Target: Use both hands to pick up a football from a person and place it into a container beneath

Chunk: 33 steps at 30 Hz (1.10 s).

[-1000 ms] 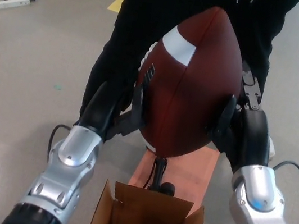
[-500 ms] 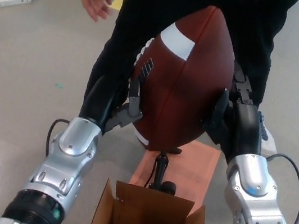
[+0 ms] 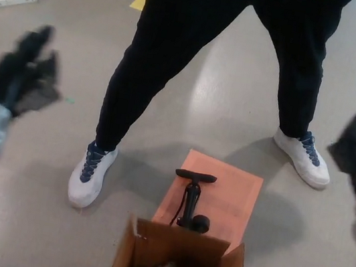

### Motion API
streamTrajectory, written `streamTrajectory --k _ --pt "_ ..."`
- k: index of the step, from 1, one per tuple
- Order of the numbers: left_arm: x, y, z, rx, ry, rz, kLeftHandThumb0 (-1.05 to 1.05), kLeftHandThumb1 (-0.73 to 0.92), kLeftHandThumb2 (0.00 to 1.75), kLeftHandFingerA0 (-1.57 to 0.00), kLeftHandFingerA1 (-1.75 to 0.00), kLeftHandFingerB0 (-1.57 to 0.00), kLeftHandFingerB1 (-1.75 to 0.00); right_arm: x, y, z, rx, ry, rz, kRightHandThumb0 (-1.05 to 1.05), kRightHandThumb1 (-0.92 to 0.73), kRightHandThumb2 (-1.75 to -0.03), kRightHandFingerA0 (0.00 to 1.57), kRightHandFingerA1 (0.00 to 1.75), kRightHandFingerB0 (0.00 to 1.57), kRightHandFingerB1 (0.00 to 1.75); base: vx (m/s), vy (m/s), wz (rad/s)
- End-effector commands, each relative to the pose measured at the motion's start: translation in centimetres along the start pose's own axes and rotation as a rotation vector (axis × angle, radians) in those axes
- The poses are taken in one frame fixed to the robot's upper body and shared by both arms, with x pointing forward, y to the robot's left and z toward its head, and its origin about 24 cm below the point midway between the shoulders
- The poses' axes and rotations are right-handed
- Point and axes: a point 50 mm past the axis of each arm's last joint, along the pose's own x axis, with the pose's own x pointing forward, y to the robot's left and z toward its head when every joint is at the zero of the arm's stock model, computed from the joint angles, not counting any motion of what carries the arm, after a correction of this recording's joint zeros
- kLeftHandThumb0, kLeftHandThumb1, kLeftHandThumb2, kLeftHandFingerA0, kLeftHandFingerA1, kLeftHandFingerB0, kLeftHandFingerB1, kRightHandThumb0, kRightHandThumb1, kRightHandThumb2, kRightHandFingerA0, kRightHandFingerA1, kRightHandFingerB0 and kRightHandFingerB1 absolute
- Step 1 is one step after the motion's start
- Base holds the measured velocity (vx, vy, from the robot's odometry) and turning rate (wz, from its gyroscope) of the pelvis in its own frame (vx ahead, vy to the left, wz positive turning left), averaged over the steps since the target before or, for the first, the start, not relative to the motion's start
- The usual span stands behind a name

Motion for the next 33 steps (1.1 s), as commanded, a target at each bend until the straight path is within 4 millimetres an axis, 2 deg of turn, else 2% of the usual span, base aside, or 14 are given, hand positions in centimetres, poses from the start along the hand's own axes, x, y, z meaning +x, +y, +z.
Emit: streamTrajectory --k 1,6,7,12,13,17,18,20,21,22,27,28,31,33 --pt "-0.8 4.4 -0.3 -0.033 0.032 0.038 -0.82 0.77 1.11 0.0 -0.18 0.0 -0.15 -0.1 -2.7 0.1 -0.005 -0.017 -0.021 -0.77 -0.75 -0.96 0.0 0.11 0.0 0.1 0.0 0.0 0.0" --pt "-2.0 6.0 -1.6 -0.009 0.051 0.04 -0.86 0.81 1.11 0.0 -0.17 0.0 -0.11 -0.5 -3.3 -0.5 -0.059 -0.016 -0.029 -0.79 -0.79 -1.0 0.0 0.08 0.0 0.1 0.0 0.0 0.0" --pt "-2.2 6.1 -1.9 -0.009 0.055 0.04 -0.84 0.8 1.1 -0.01 -0.18 0.0 -0.13 -0.6 -3.1 -0.6 -0.059 -0.016 -0.03 -0.79 -0.85 -1.16 0.0 0.15 0.0 0.14 0.0 0.0 0.0" --pt "-2.5 5.8 -2.4 -0.014 0.058 0.013 -0.87 0.8 1.11 0.0 -0.14 0.0 -0.13 -0.7 -2.6 -0.8 -0.074 -0.015 -0.039 -0.8 -0.81 -1.11 0.06 0.28 0.05 0.16 0.0 0.0 0.0" --pt "-2.5 5.7 -2.5 -0.003 0.057 0.009 -0.9 0.8 1.09 -0.06 -0.15 -0.06 -0.13 -0.7 -2.3 -0.8 -0.069 -0.014 -0.035 -0.8 -0.81 -1.11 0.06 0.27 0.05 0.16 0.0 0.0 0.0" --pt "-2.7 5.5 -2.9 0.007 0.065 -0.005 -0.89 0.8 1.12 -0.01 -0.14 -0.01 -0.13 -0.7 -1.8 -1.1 -0.069 -0.007 -0.026 -0.88 -0.85 -1.13 0.06 0.18 0.05 0.11 0.0 0.0 0.0" --pt "-2.8 5.3 -3.2 0.008 0.063 -0.003 -0.93 0.81 1.11 -0.07 -0.15 -0.07 -0.11 -0.8 -1.8 -1.4 -0.076 -0.001 -0.023 -0.84 -0.84 -1.15 0.0 0.15 0.0 0.13 0.0 0.0 0.0" --pt "-3.0 5.0 -3.6 0.011 0.066 -0.008 -0.93 0.8 1.11 -0.07 -0.15 -0.07 -0.11 -1.0 -1.8 -1.9 -0.081 0.009 -0.025 -0.83 -0.83 -1.14 0.0 0.17 0.0 0.14 0.0 0.0 0.0" --pt "-3.2 4.8 -4.2 0.015 0.074 -0.013 -0.91 0.79 1.13 -0.02 -0.14 -0.02 -0.11 -1.4 -1.9 -2.7 -0.119 0.035 -0.018 -0.85 -0.87 -1.16 0.0 0.12 0.0 0.1 0.0 0.0 0.0" --pt "-3.4 4.6 -4.6 0.025 0.083 -0.019 -0.9 0.8 1.13 -0.01 -0.14 -0.01 -0.11 -1.7 -2.0 -3.6 -0.14 0.066 -0.013 -0.79 -0.85 -1.15 0.0 0.16 0.0 0.14 0.0 0.0 0.0" --pt "-4.0 3.9 -6.1 0.03 0.124 -0.044 -0.89 0.8 1.13 0.0 -0.15 0.0 -0.11 -3.3 -2.7 -6.8 -0.238 0.186 -0.019 -0.85 -0.85 -1.15 0.02 0.19 0.02 0.13 0.0 0.0 0.0" --pt "-4.6 3.4 -7.2 0.02 0.134 -0.046 -0.89 0.8 1.12 -0.02 -0.16 -0.02 -0.11 -4.3 -3.0 -8.4 -0.276 0.257 -0.003 -0.84 -0.85 -1.14 0.03 0.21 0.02 0.14 0.0 0.0 0.0" --pt "-5.3 3.4 -8.2 0.024 0.155 -0.038 -0.87 0.8 1.11 0.0 -0.15 0.0 -0.12 -5.1 -3.1 -9.8 -0.353 0.325 0.04 -0.85 -0.87 -1.16 0.02 0.2 0.01 0.12 0.0 0.0 0.0" --pt "-6.5 3.3 -10.0 0.027 0.202 -0.025 -0.82 0.79 1.11 0.0 -0.16 0.0 -0.15 -6.4 -3.7 -11.3 -0.443 0.378 0.081 -0.87 -0.86 -1.14 0.06 0.21 0.06 0.12 0.0 0.0 0.0"
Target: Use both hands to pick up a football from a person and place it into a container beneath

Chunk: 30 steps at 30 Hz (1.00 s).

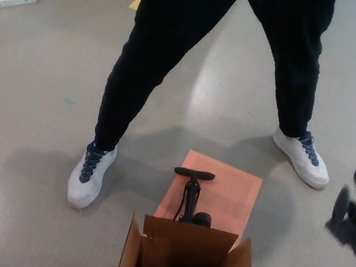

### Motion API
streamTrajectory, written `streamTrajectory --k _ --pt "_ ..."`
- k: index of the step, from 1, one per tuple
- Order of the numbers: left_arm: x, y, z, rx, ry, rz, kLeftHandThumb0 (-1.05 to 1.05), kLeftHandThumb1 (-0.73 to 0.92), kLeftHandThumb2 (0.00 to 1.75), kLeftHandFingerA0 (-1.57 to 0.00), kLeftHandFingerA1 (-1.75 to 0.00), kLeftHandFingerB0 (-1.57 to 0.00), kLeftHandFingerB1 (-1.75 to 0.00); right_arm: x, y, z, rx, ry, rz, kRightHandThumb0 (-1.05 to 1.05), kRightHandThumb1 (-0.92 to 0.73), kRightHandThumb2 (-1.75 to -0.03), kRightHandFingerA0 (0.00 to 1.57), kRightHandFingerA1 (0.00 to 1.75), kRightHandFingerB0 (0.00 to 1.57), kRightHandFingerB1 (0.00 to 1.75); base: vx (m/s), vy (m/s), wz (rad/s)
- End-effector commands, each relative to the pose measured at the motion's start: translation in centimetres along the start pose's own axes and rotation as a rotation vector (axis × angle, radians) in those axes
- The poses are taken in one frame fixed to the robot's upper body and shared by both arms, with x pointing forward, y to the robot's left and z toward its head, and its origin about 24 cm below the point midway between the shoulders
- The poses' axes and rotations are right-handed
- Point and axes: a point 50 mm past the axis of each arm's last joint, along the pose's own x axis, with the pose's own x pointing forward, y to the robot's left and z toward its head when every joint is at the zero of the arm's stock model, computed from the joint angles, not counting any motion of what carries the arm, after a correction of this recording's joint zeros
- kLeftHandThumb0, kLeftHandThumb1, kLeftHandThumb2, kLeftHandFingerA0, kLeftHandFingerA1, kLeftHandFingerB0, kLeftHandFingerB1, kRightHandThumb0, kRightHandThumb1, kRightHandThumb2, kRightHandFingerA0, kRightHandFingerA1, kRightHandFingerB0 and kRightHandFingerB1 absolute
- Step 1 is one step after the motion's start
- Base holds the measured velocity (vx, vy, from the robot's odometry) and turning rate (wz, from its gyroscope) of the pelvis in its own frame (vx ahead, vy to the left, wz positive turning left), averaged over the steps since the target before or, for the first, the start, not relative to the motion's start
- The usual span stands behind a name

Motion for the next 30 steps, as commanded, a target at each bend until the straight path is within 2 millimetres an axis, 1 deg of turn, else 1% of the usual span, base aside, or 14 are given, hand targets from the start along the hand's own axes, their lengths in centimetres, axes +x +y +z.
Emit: streamTrajectory --k 1,3,5,8,9,10,13,14,15,19,20,22,23,30 --pt "-1.8 -0.4 -3.6 0.031 0.056 0.018 -0.84 0.8 1.12 0.0 -0.17 0.0 -0.15 -1.6 -1.0 -3.7 -0.207 0.101 0.031 -0.85 -0.84 -1.12 0.07 0.26 0.06 0.14 0.0 0.0 0.0" --pt "-2.4 -0.4 -4.7 0.041 0.087 0.029 -0.89 0.81 1.1 -0.07 -0.16 -0.07 -0.14 -1.7 -1.0 -4.0 -0.198 0.106 0.033 -0.8 -0.82 -1.12 0.06 0.31 0.05 0.18 0.0 0.0 0.0" --pt "-3.5 -0.1 -6.2 0.022 0.125 0.041 -0.88 0.81 1.1 -0.05 -0.16 -0.05 -0.13 -2.0 -0.6 -4.5 -0.204 0.113 0.052 -0.79 -0.82 -1.11 0.06 0.33 0.05 0.17 0.0 0.0 0.0" --pt "-3.7 0.2 -6.3 0.048 0.14 0.033 -0.91 0.8 1.11 -0.08 -0.16 -0.08 -0.14 -2.0 -0.2 -4.6 -0.202 0.12 0.059 -0.79 -0.82 -1.11 0.06 0.35 0.05 0.18 0.0 0.0 0.0" --pt "-3.6 0.3 -6.2 0.106 0.144 0.021 -0.78 0.92 0.7 -0.08 -0.23 -0.07 -0.22 -2.0 0.0 -4.6 -0.197 0.124 0.059 -0.69 -0.77 -1.11 0.03 0.4 0.01 0.25 0.0 0.0 0.0" --pt "-3.6 0.3 -6.0 0.166 0.142 0.001 -0.86 0.79 1.1 -0.09 -0.28 -0.09 -0.25 -2.0 0.2 -4.6 -0.191 0.132 0.059 -0.69 -0.77 -1.11 0.03 0.41 0.01 0.25 0.0 0.0 0.0" --pt "-3.5 0.2 -5.7 0.194 0.132 -0.029 -0.85 0.78 1.09 -0.09 -0.27 -0.09 -0.25 -2.1 0.4 -4.8 -0.185 0.142 0.062 -0.7 -0.78 -1.11 0.04 0.42 0.01 0.25 0.0 0.0 0.0" --pt "-3.5 0.0 -5.7 0.224 0.131 -0.045 -0.75 0.92 0.7 -0.11 -0.23 -0.11 -0.23 -2.2 0.4 -5.0 -0.194 0.146 0.064 -0.71 -0.78 -1.12 0.04 0.42 0.01 0.25 0.0 0.0 0.0" --pt "-3.5 -0.3 -5.9 0.255 0.135 -0.059 -0.8 0.79 0.81 -0.09 -0.26 -0.11 -0.27 -2.3 0.4 -5.3 -0.201 0.15 0.066 -0.71 -0.78 -1.12 0.05 0.42 0.0 0.25 0.0 0.0 0.0" --pt "-3.8 -0.4 -6.5 0.262 0.164 -0.071 -0.81 0.79 0.77 -0.1 -0.28 -0.11 -0.28 -2.5 0.4 -5.5 -0.224 0.152 0.075 -0.71 -0.77 -1.11 0.05 0.43 0.0 0.26 0.0 0.0 0.0" --pt "-3.9 -0.4 -6.6 0.263 0.169 -0.074 -0.36 0.51 1.09 0.0 -0.48 0.0 -0.47 -2.6 0.5 -5.6 -0.228 0.153 0.078 -0.71 -0.77 -1.11 0.05 0.43 0.01 0.26 0.0 0.0 0.0" --pt "-4.1 -0.3 -6.9 0.268 0.178 -0.079 -0.36 0.51 1.09 0.0 -0.47 0.0 -0.47 -2.7 0.5 -5.8 -0.23 0.156 0.086 -0.7 -0.77 -1.11 0.04 0.41 0.02 0.26 0.0 0.0 0.0" --pt "-4.3 -0.2 -7.1 0.261 0.19 -0.077 -0.35 0.53 1.1 0.0 -0.47 0.0 -0.47 -2.7 0.4 -5.9 -0.228 0.16 0.089 -0.78 -0.81 -1.1 0.07 0.39 0.06 0.21 0.0 0.0 0.0" --pt "-4.6 -0.1 -7.5 0.253 0.205 -0.073 -0.35 0.53 1.1 0.0 -0.47 0.0 -0.47 -2.8 0.3 -6.1 -0.238 0.168 0.098 -0.77 -0.81 -1.09 0.08 0.41 0.06 0.21 0.0 0.0 0.0"
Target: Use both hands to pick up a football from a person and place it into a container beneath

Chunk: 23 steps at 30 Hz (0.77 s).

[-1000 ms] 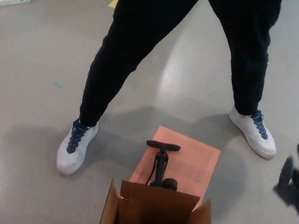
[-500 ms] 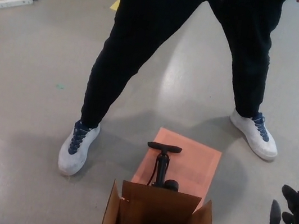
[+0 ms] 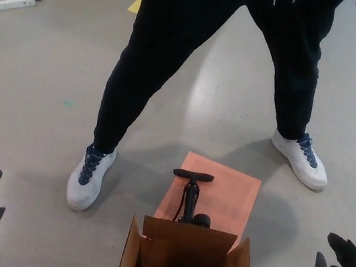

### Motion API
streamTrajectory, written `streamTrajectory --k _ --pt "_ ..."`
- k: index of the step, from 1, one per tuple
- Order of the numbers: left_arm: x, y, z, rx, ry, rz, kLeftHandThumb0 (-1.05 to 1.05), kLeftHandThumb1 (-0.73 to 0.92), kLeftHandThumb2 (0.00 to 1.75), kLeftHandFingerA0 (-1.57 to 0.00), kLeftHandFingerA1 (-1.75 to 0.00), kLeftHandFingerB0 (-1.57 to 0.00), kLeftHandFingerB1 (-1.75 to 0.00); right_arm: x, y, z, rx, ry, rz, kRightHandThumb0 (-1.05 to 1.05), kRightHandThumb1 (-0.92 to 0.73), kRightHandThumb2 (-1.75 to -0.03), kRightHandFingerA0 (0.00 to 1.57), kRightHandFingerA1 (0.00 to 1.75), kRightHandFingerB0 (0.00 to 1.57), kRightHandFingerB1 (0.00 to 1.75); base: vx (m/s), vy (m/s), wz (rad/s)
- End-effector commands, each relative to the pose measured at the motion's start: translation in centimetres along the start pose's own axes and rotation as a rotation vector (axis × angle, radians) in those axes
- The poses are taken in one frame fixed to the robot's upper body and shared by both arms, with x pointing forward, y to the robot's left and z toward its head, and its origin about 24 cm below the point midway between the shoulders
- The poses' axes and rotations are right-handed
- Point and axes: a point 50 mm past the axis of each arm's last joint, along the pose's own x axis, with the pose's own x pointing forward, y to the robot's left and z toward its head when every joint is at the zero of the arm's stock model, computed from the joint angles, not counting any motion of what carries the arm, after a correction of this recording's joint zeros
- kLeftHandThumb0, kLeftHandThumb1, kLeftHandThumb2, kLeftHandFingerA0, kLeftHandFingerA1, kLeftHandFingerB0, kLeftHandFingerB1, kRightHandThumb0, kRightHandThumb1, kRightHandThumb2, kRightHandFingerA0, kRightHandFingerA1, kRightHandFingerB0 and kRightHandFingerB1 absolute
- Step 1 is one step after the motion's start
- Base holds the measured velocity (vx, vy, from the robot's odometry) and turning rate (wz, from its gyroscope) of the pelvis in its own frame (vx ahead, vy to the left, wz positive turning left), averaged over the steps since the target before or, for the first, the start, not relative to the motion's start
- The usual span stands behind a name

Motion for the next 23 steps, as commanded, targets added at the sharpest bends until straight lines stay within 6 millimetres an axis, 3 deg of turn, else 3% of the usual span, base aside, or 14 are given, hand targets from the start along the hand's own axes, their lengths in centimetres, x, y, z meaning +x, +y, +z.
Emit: streamTrajectory --k 1,14,15,19,23 --pt "-0.54 0.64 -0.5 0.032 0.003 0.009 -0.35 0.53 1.1 0.0 -0.47 0.0 -0.47 -0.25 -0.33 -0.6 -0.021 0.009 0.004 -0.7 -0.78 -1.11 0.04 0.42 0.01 0.25 0.0 0.0 0.0" --pt "-0.56 0.74 -0.5 0.02 0.004 0.008 -0.36 0.52 1.09 0.0 -0.48 0.0 -0.47 -0.29 -0.03 -0.77 -0.052 0.019 0.021 -0.71 -0.77 -1.11 0.06 0.44 0.01 0.27 0.0 0.0 0.0" --pt "-0.57 0.73 -0.51 0.019 0.003 0.009 -0.36 0.52 1.09 0.0 -0.48 0.0 -0.47 -0.29 -0.01 -0.77 -0.055 0.019 0.022 -0.79 -0.81 -1.11 0.11 0.45 0.03 0.24 0.0 0.0 0.0" --pt "-0.55 0.79 -0.45 0.016 0.002 0.012 -0.36 0.51 1.08 0.0 -0.48 0.0 -0.47 -0.19 0.05 -0.57 -0.056 0.017 0.023 -0.72 -0.77 -1.11 0.05 0.43 0.01 0.27 0.0 0.0 0.0" --pt "-0.51 0.78 -0.38 0.037 0.002 0.014 -0.36 0.51 1.09 0.0 -0.48 0.0 -0.47 -0.14 -0.01 -0.44 -0.063 0.014 0.028 -0.81 -0.82 -1.12 0.08 0.44 0.08 0.2 0.0 0.0 0.0"
